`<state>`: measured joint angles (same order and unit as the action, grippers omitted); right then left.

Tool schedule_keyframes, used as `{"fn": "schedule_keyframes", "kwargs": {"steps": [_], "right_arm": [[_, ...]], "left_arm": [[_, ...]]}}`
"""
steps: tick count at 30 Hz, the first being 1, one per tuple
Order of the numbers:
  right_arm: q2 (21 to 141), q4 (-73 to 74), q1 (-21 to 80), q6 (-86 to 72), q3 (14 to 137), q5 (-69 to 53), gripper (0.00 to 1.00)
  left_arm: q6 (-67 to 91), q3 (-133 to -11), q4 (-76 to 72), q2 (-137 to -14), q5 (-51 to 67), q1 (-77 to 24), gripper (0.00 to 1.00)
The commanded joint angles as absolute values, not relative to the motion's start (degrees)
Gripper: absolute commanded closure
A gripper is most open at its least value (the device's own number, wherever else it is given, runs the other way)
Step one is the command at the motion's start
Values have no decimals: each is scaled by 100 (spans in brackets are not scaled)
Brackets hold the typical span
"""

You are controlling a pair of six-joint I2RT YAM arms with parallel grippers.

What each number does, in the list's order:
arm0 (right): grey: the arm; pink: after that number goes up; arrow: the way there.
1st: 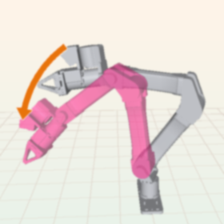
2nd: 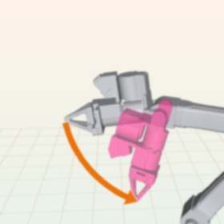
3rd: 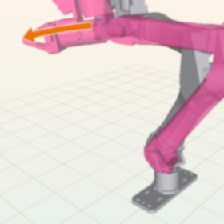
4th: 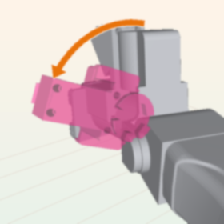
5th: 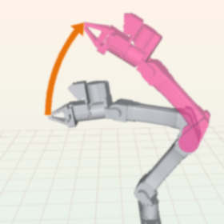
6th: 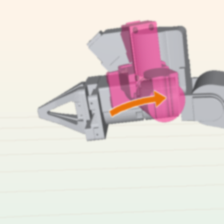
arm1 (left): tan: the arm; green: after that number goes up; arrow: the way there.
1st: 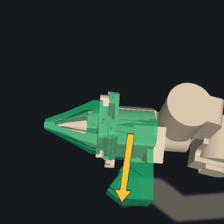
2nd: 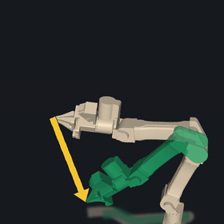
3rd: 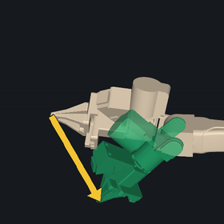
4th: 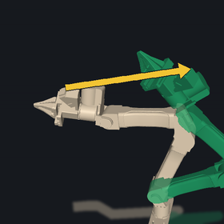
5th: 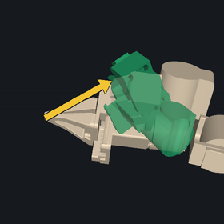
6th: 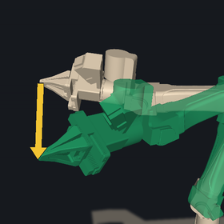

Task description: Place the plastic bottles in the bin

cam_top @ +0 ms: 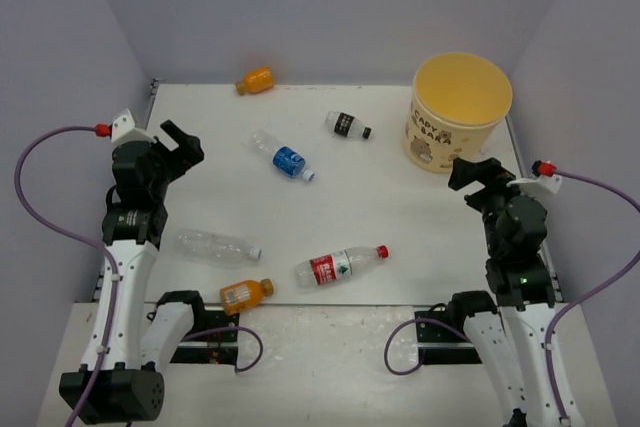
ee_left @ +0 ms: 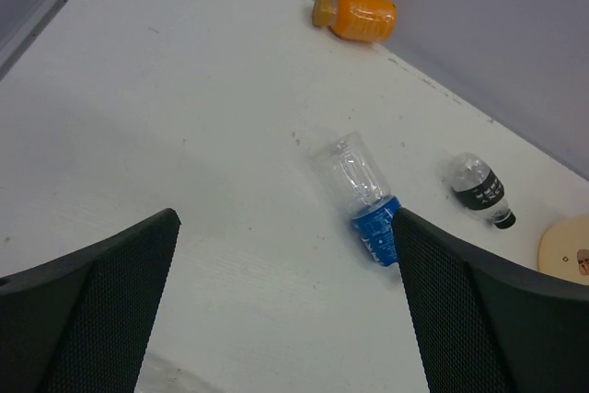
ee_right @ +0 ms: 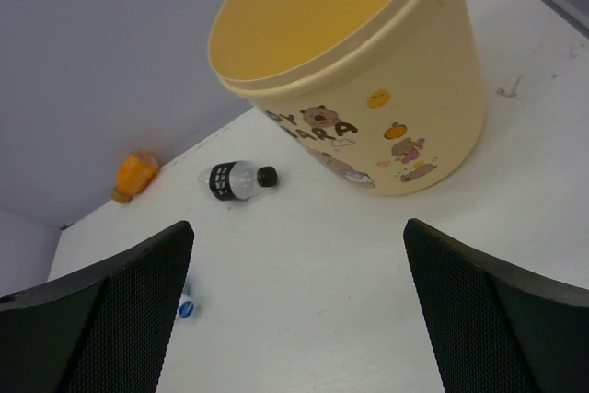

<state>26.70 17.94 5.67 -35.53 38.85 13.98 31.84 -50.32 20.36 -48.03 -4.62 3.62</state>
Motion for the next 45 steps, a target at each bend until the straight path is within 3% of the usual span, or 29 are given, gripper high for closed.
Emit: {"fn": "schedule_keyframes", "kwargs": {"steps": [1,5,10,15,19,24,29,45], "right_arm": [[2489,834,559,-2986,3702,-16,1],[2659,518,563,-2832,3765,-988,1],[3774,1517,885,-2125,4679,-2681,1],[5327,3388,3627,-927,5830,-659,1],[6114,3781,4532,-155,5903,-639,1],[6429,2982,5349,848,5479,-492,1],[6843,2286,5852,1426,4921,-508,1],[9062,1923,6432,1568,5122,138,1]], "left_arm": [[3004,-4879,1686,-4791,-414,360,0],[2988,-4804,1661,-4867,-322,353,0],[3006,-4713,1563,-4927,-229,352,0],[2971,-4648,1475,-5099,-27,360,0],[2961,-4570,1414,-5142,-27,352,0],[2944,-4585,1411,-5146,-38,352,0],[2953,-4544,1380,-5106,-148,359,0],[3022,-4614,1581,-5203,-280,360,0]]}}
